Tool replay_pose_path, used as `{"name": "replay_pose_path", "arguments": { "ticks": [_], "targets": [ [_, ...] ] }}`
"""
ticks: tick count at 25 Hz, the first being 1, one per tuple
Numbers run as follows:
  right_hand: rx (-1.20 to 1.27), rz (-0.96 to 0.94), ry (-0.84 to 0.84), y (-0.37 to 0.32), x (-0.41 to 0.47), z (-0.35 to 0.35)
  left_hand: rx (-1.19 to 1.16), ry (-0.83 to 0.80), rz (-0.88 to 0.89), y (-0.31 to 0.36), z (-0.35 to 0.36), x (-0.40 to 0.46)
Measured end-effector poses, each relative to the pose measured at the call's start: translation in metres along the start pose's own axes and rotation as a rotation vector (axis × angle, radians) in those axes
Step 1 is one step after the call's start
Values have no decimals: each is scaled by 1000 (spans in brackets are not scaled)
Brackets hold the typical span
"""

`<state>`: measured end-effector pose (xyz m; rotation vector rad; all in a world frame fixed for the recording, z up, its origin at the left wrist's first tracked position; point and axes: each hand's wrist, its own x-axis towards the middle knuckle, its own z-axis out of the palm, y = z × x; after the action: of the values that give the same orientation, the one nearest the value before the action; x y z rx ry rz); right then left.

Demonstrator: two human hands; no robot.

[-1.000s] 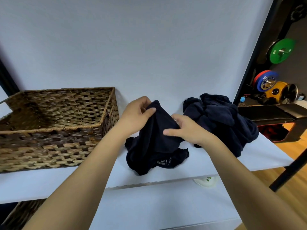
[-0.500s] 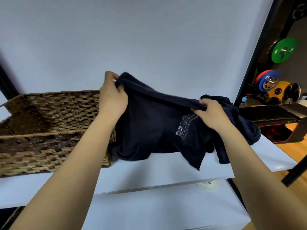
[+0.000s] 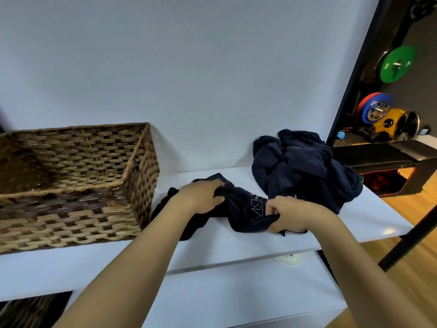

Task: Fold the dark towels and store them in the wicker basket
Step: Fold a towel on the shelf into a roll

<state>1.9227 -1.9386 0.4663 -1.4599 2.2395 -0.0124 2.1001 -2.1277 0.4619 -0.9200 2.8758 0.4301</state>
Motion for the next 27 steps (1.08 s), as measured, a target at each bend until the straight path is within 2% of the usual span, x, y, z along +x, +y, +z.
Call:
{"name": "replay_pose_path", "arguments": {
  "ticks": [2, 3, 4, 6, 8, 11, 13, 16, 19, 24, 27],
  "targets": [
    [46, 43, 5, 15, -6, -3, 141, -168, -124, -5, 4, 8],
    [117, 55, 27, 20, -9, -5, 163, -172, -187, -7, 2, 15],
    [184, 63, 62, 26, -10, -6, 160, -133, -235, -7, -3, 21],
    [231, 61, 122, 36, -10, -6, 105, 50, -301, -11, -6, 36],
    [175, 81, 66, 44, -10, -6, 70, 168, -352, -18, -5, 48],
    [127, 100, -3, 55, -7, -5, -21, 31, -437, -28, 8, 62],
    [267, 21, 94, 59, -4, -6, -164, -30, -472, -30, 12, 70],
    [433, -184, 311, 52, 0, -10, -394, -27, -431, -27, 6, 79],
    [524, -294, 448, 38, 3, -22, -580, -7, -344, -8, -15, 75],
    [758, -468, 475, 5, 6, -53, -1016, 104, -172, 29, -65, 56],
    [975, -499, 487, -19, 9, -69, -1058, 143, -2, 54, -83, 36]
  ]
}}
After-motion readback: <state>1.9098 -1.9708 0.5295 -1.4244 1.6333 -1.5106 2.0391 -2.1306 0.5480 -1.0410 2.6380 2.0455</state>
